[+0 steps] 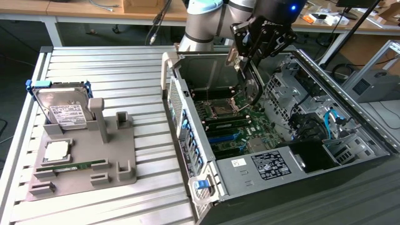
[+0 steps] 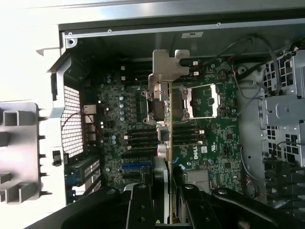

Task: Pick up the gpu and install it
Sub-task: 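Pick up the gpu and move the gpu toward the slot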

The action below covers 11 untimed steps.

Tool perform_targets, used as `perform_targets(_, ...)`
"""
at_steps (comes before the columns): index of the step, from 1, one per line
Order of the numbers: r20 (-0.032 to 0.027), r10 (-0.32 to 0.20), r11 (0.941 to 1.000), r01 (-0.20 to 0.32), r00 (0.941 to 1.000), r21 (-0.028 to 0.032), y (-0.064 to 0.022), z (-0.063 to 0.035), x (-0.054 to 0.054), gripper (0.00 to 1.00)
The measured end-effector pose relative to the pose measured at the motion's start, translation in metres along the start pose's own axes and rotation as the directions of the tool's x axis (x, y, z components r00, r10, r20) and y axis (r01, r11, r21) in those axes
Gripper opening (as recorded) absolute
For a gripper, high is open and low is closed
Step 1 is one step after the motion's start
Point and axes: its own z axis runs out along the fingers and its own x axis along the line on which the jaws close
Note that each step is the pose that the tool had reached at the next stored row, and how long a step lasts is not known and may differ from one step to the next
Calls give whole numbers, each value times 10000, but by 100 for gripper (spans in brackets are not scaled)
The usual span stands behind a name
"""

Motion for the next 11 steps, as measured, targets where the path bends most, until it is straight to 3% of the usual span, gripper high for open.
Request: perform_targets(11,0,0,10000,0,10000,0,5,13,-70,27)
